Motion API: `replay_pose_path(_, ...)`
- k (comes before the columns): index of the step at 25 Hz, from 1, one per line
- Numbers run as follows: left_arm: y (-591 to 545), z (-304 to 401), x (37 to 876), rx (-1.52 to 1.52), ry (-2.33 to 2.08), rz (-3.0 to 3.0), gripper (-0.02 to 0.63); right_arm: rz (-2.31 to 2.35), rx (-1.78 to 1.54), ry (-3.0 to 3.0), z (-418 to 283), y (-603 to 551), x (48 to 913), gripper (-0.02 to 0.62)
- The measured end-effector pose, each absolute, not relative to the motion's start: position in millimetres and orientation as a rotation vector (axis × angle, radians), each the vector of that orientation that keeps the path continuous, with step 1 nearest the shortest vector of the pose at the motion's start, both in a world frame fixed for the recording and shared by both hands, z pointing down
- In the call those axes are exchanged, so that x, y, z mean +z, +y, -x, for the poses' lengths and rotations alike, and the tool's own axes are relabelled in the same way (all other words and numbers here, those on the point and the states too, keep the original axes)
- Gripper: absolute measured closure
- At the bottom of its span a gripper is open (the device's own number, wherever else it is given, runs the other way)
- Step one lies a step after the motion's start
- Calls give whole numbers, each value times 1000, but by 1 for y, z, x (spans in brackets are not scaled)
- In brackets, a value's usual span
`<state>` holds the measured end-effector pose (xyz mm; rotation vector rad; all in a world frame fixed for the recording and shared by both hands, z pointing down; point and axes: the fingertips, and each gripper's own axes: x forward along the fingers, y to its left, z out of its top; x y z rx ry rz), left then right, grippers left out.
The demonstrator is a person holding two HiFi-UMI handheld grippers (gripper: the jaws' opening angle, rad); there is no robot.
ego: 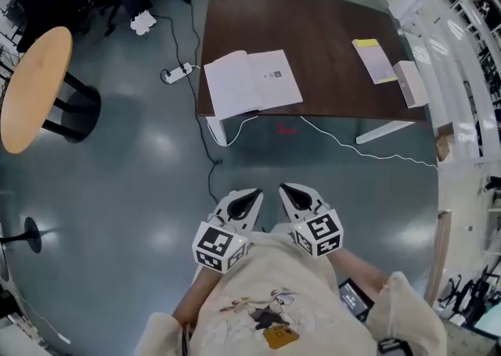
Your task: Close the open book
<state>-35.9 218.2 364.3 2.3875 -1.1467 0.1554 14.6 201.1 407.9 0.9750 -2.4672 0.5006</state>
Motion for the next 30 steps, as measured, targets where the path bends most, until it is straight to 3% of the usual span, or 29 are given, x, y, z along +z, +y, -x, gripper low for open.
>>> replay_pose_path(14, 129, 69, 385, 150, -1073, -2316, 601, -962, 519, -2436, 24, 106, 419, 590)
replay_pose_path(30, -33, 65, 443, 233, -1262, -2048, 601, -609, 432, -2515, 15, -57, 448, 589)
